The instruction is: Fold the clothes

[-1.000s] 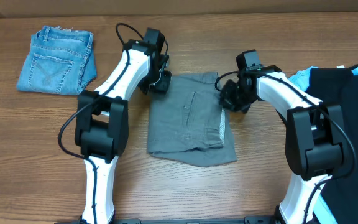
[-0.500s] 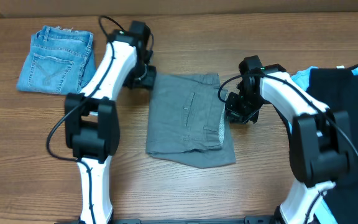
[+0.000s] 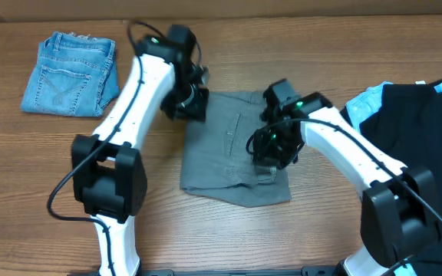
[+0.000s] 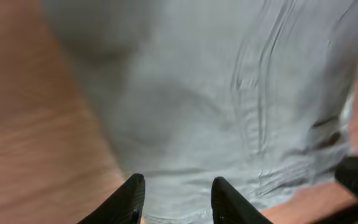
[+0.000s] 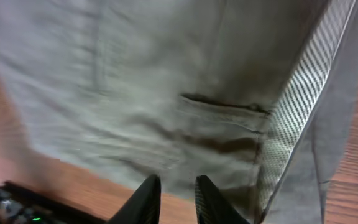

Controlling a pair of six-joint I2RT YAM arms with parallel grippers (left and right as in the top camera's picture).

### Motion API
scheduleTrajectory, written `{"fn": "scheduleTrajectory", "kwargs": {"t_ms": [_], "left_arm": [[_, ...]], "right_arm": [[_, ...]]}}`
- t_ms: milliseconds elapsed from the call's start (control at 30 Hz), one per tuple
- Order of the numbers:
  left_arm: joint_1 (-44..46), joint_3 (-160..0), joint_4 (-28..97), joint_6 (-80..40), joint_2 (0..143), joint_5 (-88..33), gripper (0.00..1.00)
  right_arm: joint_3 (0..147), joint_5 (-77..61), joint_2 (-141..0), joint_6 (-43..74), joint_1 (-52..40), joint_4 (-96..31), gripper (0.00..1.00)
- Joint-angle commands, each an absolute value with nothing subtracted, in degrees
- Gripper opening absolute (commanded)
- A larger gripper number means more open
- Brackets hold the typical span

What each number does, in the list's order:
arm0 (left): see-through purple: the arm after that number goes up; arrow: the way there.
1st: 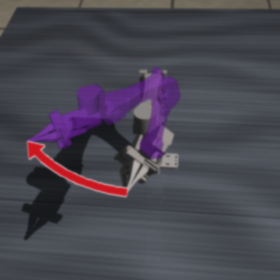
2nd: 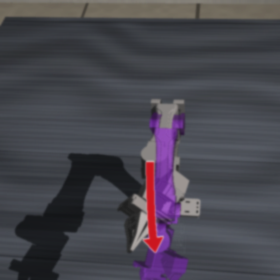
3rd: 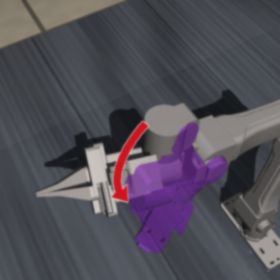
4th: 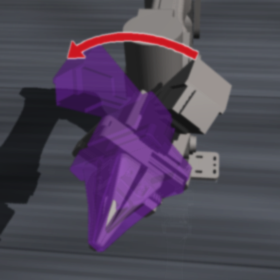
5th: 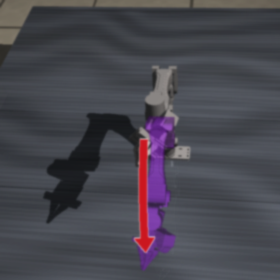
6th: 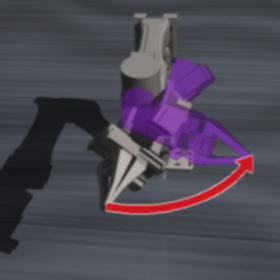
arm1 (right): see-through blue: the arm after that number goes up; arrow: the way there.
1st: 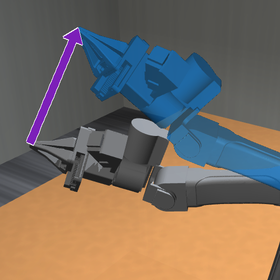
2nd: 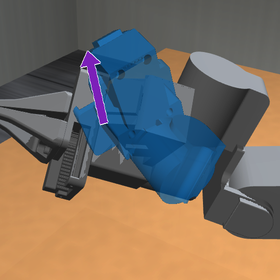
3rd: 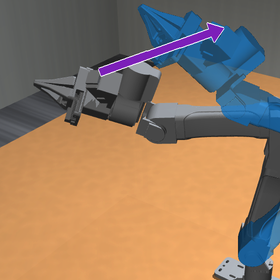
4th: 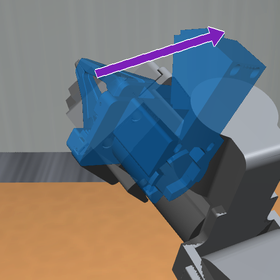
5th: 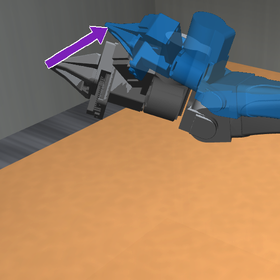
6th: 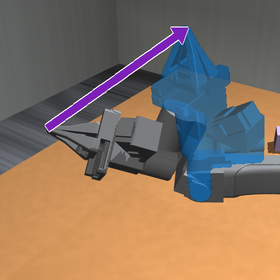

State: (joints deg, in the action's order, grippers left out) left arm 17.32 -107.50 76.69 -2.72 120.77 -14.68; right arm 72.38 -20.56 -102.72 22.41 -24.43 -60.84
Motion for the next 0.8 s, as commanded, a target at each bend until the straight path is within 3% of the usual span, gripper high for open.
{"fn": "scheduleTrajectory", "kwargs": {"t_ms": [0, 200, 300, 467, 600, 767], "left_arm": [[19.2, -98.1, 73.3, -0.6, 121.1, -16.2, 0.39], [20.1, -86.2, 65.4, -1.3, 121.1, -16.5, 0.41], [19.2, -86.0, 64.9, -1.3, 121.1, -16.5, 0.42], [17.1, -91.9, 69.1, -1.7, 120.9, -16.6, 0.4], [15.3, -100.0, 74.1, -1.7, 120.9, -16.5, 0.41], [13.1, -108.3, 73.9, -1.2, 120.9, -16.1, 0.54]], "right_arm": [[66.7, -17.6, -104.3, 22.0, -23.4, -58.4, 0.25], [59.4, -17.5, -105.8, 22.0, -21.3, -54.2, 0.27], [58.9, -17.4, -105.9, 22.0, -21.0, -55.2, 0.24], [61.1, -16.7, -105.7, 22.1, -20.9, -57.7, 0.16], [66.0, -13.1, -104.2, 22.1, -20.9, -62.6, 0.16], [71.7, -15.2, -100.4, 22.1, -20.9, -65.7, 0.16]]}}
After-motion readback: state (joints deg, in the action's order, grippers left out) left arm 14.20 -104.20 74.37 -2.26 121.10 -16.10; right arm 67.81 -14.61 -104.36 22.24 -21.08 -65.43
